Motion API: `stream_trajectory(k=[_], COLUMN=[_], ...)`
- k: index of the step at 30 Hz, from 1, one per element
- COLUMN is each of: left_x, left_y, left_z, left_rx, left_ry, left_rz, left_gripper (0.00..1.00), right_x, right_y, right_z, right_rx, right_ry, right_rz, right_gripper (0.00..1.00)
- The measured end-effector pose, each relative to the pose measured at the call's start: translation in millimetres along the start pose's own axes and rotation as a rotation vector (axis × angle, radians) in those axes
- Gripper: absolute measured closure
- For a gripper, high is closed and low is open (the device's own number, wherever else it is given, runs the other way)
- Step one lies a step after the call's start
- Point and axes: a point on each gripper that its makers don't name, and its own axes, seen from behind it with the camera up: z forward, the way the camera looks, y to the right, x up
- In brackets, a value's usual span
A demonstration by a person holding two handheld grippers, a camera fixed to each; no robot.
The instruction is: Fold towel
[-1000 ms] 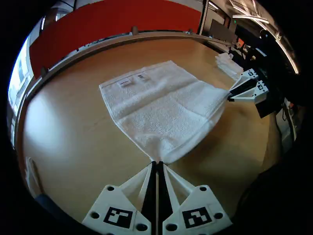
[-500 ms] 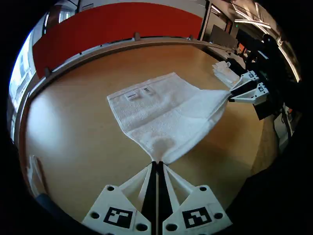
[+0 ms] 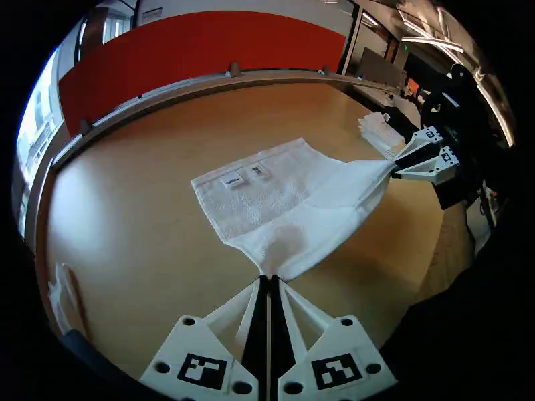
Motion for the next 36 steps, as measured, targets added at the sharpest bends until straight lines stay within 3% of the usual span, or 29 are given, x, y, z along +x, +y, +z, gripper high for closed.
stream_trajectory(k=[36], left_x=[6], left_y=[10.8], left_z=[-24.1], left_rx=[-0.031], left_ry=[0.007], left_rz=[-0.033], left_gripper=[0.98], right_x=[7], right_y=[-9], right_z=[-19.6], right_rx=[0.021], right_ry=[-0.007], right_rz=[0.001], right_gripper=[0.85])
